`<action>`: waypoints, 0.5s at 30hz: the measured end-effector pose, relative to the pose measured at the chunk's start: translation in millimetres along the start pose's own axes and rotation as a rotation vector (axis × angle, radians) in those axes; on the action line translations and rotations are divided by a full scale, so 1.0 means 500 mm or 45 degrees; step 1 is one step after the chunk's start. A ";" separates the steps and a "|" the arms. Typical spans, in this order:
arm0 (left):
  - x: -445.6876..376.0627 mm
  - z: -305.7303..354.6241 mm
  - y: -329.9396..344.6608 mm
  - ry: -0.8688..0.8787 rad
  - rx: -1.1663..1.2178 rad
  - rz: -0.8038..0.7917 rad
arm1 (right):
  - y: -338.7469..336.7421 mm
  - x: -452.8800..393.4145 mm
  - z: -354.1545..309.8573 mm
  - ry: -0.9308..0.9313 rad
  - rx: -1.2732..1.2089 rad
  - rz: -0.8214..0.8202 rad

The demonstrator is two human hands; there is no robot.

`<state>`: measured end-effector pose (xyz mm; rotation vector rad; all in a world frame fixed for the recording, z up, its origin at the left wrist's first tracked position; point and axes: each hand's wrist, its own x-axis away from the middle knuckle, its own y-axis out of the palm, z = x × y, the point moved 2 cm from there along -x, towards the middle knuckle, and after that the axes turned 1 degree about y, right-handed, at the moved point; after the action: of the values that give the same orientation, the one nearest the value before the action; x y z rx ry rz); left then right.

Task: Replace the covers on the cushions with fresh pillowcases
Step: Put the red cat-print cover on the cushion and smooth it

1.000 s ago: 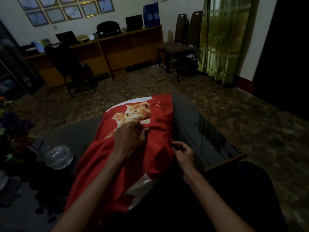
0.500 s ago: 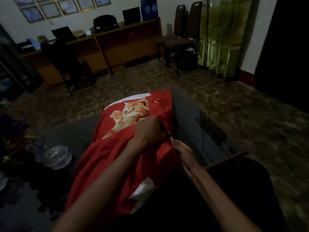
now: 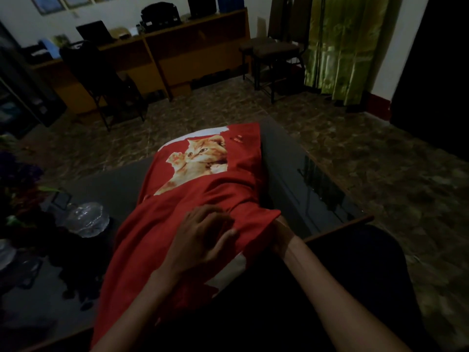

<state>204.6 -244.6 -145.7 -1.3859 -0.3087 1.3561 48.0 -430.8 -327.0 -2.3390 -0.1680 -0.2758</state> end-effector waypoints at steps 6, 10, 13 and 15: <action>0.070 -0.022 -0.011 0.036 -0.020 -0.121 | -0.291 -0.012 0.011 -0.010 -0.334 -2.291; 0.105 -0.034 -0.001 0.044 -0.066 -0.162 | -0.329 -0.077 -0.009 -0.348 -0.253 -1.911; 0.114 -0.017 0.010 0.151 -0.144 -0.098 | -0.343 -0.113 -0.011 -0.558 -0.185 -1.831; 0.118 0.002 0.015 0.247 -0.235 -0.009 | -0.352 -0.109 -0.021 -0.671 -0.175 -1.814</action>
<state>218.2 -200.1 -182.8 -1.6552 -0.3143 1.1997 -41.9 -316.5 -213.1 -1.9418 -2.0977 -0.3159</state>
